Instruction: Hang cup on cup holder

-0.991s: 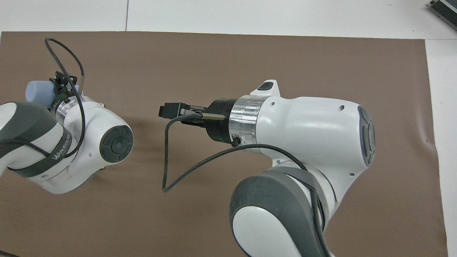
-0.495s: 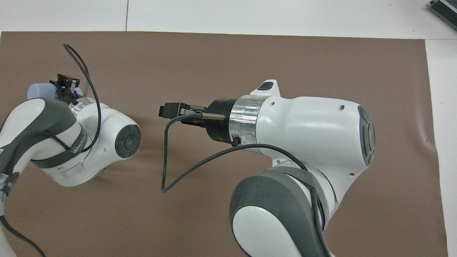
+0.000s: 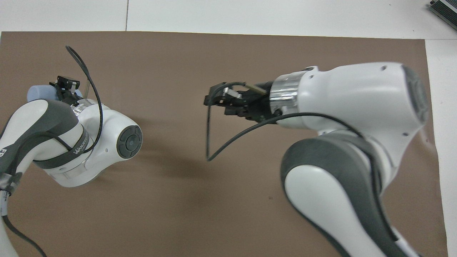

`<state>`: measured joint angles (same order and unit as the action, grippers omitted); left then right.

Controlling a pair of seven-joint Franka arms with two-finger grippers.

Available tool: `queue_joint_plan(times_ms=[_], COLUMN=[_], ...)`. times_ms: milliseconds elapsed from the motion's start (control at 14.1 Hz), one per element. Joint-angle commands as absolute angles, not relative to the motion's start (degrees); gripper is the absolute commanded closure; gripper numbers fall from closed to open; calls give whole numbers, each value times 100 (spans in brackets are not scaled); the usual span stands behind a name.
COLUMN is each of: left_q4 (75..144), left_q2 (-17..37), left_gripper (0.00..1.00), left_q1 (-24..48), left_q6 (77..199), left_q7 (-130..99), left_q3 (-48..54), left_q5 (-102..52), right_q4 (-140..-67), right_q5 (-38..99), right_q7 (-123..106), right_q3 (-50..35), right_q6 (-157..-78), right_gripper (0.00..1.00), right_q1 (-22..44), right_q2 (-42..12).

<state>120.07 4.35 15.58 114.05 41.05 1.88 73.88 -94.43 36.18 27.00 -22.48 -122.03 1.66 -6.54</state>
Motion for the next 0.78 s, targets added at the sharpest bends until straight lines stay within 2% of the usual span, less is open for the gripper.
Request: queue_joint_plan(times_ms=[0,71,212,283,354,566,708], left_q4=[12164,12164,12164,12164,12164,12155,12155], left_q2=[334,334,334,334,334,334,308], left_gripper=[100,94,12,9,0,0,0], left_q1=[1670,1670,1670,1670,1670,1679,1679], left_q6=[11285,11285,11285,11285,11276,11250,11189], left_q7=[3955,3955,3964,3955,3964,3955,3946], left_q3=[149,149,149,149,149,158,167], left_q5=[7541,7541,7541,7532,7541,7532,7524], right_q4=[-9264,-9281,-9299,-9308,-9342,-9492,-9492], right_q5=[3428,3436,3437,3419,3375,3017,2123], right_q7=[3032,3067,3173,3112,2946,1868,937], right_q3=[-2443,-2443,-2443,-2435,-2426,-2382,-2382], right_q6=[-12215,-12521,-12823,-12771,-12744,-12525,-12149], right_gripper=[40,40,40,40,40,38,37], right_q1=[227,394,466,396,291,-165,-535], right_q2=[-712,-712,-721,-721,-721,-668,-668])
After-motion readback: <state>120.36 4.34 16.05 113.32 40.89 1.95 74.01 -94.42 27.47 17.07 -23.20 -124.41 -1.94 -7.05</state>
